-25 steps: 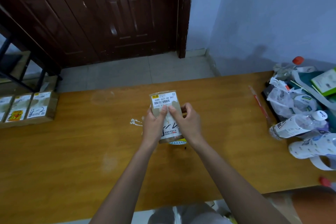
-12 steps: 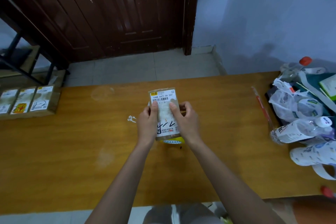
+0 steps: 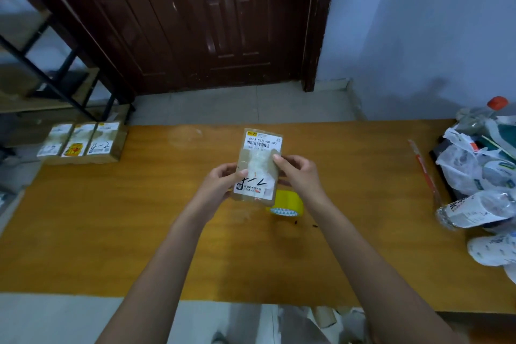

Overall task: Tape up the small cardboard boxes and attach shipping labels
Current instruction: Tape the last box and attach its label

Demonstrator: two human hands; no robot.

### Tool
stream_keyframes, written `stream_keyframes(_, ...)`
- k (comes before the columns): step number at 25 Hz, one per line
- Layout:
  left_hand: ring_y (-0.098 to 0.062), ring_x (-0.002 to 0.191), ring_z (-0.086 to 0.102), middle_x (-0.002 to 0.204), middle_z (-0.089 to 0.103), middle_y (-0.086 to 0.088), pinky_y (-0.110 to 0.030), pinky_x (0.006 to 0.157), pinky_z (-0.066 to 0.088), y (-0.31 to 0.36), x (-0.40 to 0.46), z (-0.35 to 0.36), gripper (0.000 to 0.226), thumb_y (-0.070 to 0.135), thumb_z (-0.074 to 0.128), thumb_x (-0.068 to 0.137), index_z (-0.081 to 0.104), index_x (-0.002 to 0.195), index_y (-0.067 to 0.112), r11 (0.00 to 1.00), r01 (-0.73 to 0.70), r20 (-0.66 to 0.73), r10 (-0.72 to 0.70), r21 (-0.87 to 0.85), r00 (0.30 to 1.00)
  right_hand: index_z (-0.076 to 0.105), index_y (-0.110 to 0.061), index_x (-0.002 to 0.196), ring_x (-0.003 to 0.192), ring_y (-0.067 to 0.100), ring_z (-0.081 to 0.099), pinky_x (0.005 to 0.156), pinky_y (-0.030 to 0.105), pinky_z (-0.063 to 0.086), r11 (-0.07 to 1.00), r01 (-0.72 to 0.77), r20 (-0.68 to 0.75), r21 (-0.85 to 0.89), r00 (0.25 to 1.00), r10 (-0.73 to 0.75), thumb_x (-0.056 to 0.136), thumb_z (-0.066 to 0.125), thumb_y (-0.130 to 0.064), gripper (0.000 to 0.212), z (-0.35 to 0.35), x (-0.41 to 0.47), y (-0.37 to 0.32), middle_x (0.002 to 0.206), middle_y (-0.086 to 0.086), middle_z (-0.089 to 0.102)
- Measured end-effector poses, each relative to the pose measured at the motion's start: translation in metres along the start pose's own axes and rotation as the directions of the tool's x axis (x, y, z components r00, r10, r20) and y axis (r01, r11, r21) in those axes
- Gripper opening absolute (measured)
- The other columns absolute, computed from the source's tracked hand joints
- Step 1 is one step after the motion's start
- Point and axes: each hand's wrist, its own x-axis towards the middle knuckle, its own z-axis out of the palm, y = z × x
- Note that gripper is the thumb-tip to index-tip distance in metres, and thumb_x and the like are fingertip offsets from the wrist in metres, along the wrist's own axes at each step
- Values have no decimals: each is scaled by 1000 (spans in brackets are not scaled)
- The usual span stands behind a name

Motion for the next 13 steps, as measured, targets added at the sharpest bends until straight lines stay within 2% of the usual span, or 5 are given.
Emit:
stream_keyframes(3,-21,92,68,112,68,-13,-41,80,55,1,-24,-35,36,18,64,93,58,123,1,994,-68,-55,64,-88,996,64,-12,115,89,16,72,75,30,60,999,32,94,24,995,-34,87,71,-23,31,34,-15,-2,102,4,73)
stream_keyframes(6,-21,96,68,113,68,-10,-35,76,58,-3,-50,-75,37,19,63,93,57,124,1,986,-109,-81,99,-128,992,61,-16,120,85,13,72,67,26,58,999,32,138,42,990,-37,86,71,-21,36,80,-37,0,100,1,73)
stream_keyframes(8,-21,97,68,114,69,-11,-35,76,58,-11,-75,-112,36,22,62,95,58,124,2,984,-128,-77,119,-124,990,60,-13,120,86,16,71,65,25,56,997,69,116,26,991,-72,85,73,-24,38,120,-59,4,103,3,70)
stream_keyframes(11,-17,88,71,106,72,-7,-26,69,56,-24,-114,-176,30,27,56,98,62,117,5,984,-151,-93,141,-100,986,60,-12,113,93,21,70,73,30,58,995,97,90,-19,991,-95,86,72,-29,34,182,-94,14,107,6,69)
stream_keyframes(13,-14,82,72,98,74,-3,-22,65,55,-30,-135,-210,26,27,56,98,64,111,7,979,-181,-128,169,-95,977,61,-14,107,93,20,70,77,31,59,994,103,124,-22,987,-99,86,71,-29,27,216,-112,21,105,5,70)
